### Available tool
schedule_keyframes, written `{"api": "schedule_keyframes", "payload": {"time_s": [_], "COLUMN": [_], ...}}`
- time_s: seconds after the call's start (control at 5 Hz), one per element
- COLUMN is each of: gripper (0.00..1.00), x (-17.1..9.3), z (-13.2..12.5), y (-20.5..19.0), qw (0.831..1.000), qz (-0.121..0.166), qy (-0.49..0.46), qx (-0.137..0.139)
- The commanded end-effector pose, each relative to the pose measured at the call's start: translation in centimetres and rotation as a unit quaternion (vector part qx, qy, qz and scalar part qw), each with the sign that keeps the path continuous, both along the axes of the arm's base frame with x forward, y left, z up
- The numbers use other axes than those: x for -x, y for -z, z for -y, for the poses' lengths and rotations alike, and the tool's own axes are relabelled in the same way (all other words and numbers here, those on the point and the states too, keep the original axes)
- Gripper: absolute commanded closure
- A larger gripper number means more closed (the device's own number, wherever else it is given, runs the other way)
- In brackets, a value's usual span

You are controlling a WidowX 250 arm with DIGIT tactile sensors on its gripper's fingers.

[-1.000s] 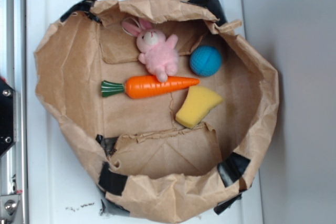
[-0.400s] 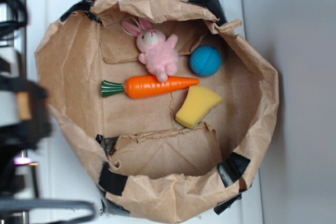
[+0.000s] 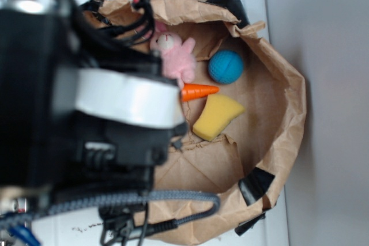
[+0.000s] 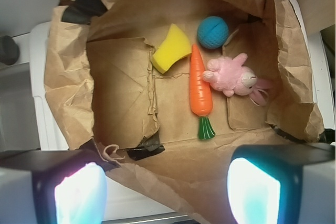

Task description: Grab the green sponge.

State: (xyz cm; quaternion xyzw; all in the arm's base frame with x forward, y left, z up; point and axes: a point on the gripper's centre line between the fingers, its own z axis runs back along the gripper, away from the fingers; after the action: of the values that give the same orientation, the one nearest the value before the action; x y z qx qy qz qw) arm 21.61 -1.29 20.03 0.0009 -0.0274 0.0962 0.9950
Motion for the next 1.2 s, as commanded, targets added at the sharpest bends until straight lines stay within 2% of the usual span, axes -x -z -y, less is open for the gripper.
{"api": "schedule_keyframes", "payload": {"time_s": [0.0,0.2,0.4,0.6,0.8,1.0], "gripper": [0.00,0.00,0.00,0.00,0.00,0.00], "x": [-0.5,-0.5,-3.3,-4.8,-9.7,-11.6], "z": [-0.3,-0.3,-0.3,-0.5,-1.8,-3.4], "y": [-1.4,-1.4,0.2,1.2,4.7,6.7], "qw": [1.000,1.000,0.998,0.994,0.980,0.959], "qz": [0.027,0.027,0.030,0.041,0.055,0.109], "qy": [-0.001,-0.001,-0.061,-0.099,-0.188,-0.258], "qx": [0.000,0.000,0.000,0.008,0.028,0.028]}}
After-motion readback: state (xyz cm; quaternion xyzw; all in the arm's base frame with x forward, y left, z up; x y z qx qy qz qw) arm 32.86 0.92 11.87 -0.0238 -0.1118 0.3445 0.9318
